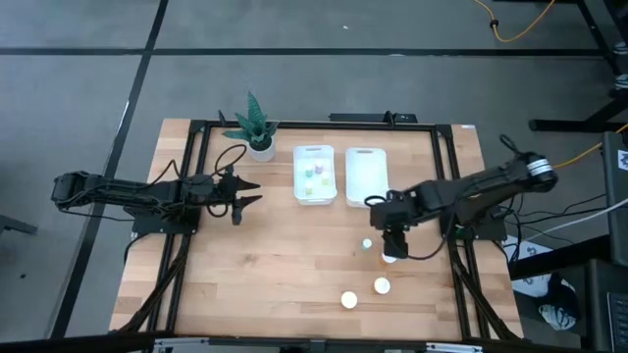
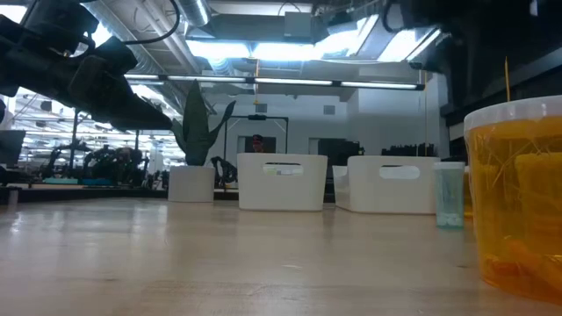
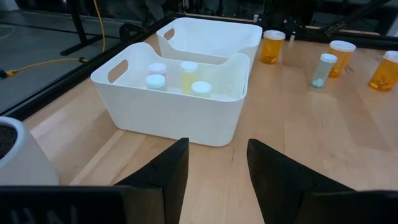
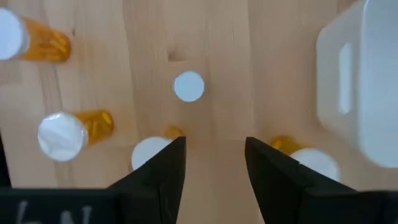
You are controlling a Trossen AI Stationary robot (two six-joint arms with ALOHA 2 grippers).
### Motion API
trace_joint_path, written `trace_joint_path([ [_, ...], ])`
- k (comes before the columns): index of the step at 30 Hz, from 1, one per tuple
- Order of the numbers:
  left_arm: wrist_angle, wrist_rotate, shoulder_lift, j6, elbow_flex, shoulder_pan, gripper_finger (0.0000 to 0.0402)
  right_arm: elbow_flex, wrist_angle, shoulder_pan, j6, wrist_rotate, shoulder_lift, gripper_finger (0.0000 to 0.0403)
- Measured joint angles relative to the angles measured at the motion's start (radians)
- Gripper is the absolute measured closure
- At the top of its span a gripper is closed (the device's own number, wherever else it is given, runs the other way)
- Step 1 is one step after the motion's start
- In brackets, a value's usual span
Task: Pick and place medicine bottles into bin by pill shape (circle, oval)
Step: Put the green pill bottle into the left white bin
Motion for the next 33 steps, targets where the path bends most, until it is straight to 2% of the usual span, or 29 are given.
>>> trace_joint_path([
  [4, 0.0, 0.0, 0.0, 0.0, 0.0, 0.0, 0.0246, -0.109, 0.094, 0.01, 0.037, 0.0, -0.031, 0.0235],
  [9, 0.0, 0.0, 0.0, 0.0, 0.0, 0.0, 0.0247, -0.166, 0.142, 0.01, 0.033, 0.0, -0.03, 0.0235],
  [19, 0.0, 0.0, 0.0, 0.0, 0.0, 0.0, 0.0246, -0.172, 0.2, 0.008, 0.027, 0.001, -0.03, 0.0235],
  [24, 0.0, 0.0, 0.0, 0.0, 0.0, 0.0, 0.0247, -0.172, 0.253, 0.008, -0.034, 0.017, -0.03, 0.0234],
  [27, 0.0, 0.0, 0.0, 0.0, 0.0, 0.0, 0.0246, -0.172, 0.291, 0.007, -0.018, 0.019, -0.028, 0.022],
  [33, 0.0, 0.0, 0.0, 0.0, 0.0, 0.0, 0.0247, -0.172, 0.316, 0.007, -0.012, 0.018, -0.028, 0.0163],
])
